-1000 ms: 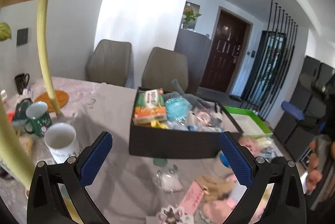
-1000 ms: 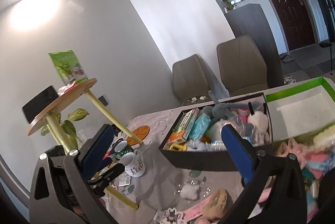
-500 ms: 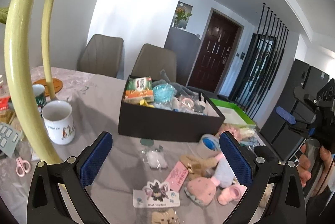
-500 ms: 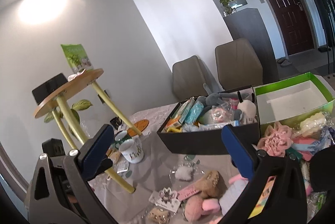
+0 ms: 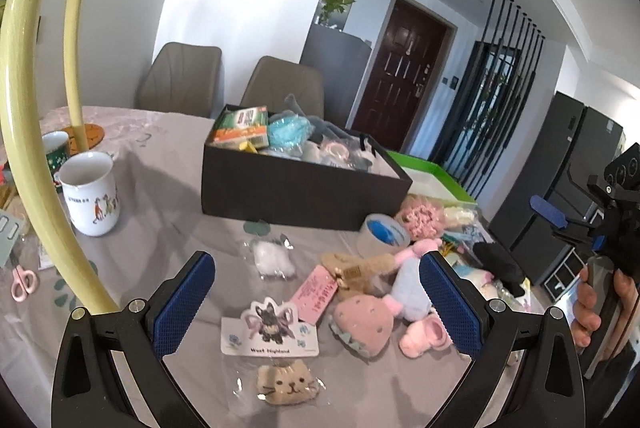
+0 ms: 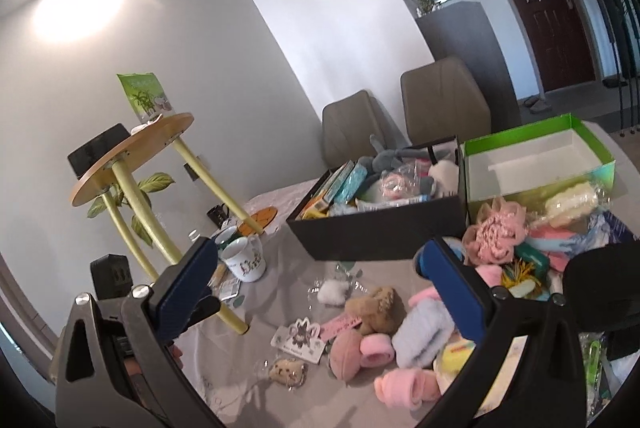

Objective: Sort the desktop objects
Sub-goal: 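Move both open grippers back over the pile of items on the table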

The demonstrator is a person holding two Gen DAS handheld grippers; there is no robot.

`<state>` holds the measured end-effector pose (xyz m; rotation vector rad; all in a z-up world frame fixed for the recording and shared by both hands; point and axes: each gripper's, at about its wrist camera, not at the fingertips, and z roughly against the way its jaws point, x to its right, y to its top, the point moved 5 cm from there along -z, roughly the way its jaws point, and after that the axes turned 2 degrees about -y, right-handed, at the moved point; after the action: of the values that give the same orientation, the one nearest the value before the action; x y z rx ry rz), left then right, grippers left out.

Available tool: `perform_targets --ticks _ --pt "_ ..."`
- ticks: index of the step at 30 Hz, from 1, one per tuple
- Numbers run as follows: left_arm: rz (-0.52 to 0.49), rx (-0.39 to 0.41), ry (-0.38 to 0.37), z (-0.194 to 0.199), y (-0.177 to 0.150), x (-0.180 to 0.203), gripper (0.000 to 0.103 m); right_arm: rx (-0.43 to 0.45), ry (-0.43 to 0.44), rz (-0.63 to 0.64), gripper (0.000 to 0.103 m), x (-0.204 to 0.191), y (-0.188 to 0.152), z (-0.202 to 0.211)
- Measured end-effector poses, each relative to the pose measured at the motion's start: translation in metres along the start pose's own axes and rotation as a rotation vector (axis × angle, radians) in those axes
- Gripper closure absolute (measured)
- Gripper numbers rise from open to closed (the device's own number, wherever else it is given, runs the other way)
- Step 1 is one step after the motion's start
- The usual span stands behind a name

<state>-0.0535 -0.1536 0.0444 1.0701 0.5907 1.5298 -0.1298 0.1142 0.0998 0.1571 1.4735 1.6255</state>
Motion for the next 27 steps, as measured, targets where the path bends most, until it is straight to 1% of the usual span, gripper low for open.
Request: perform_targets --ticks 4,14,17,22,24,27 --pt "-0.007 -0.021 0.000 -0.005 -0.008 0.005 0.001 -0.025 0.014 -0.004 0.000 0.007 -0.008 0.003" --pt "-0.023 -0.075 0.022 -0.022 -0.025 0.015 0.001 -0.068 0.010 -0.013 0.002 0.024 -0.024 0.001" --pt "-0.028 -0.088 0.029 -0.027 -0.027 0.017 0.001 -0.079 0.009 -0.011 0.006 0.027 -0.026 -0.001" --pt "-0.043 -0.107 0.043 -0.035 -0.030 0.020 0.001 -0.102 0.021 -0.014 0.020 0.032 -0.031 -0.008" --pt "-0.047 -0.114 0.039 -0.039 -0.031 0.022 0.002 -0.113 0.024 -0.017 0.023 0.034 -0.033 -0.012" --pt "-0.046 -0.125 0.033 -0.045 -0.032 0.023 0.005 -0.127 0.026 -0.019 0.023 0.036 -0.036 -0.017"
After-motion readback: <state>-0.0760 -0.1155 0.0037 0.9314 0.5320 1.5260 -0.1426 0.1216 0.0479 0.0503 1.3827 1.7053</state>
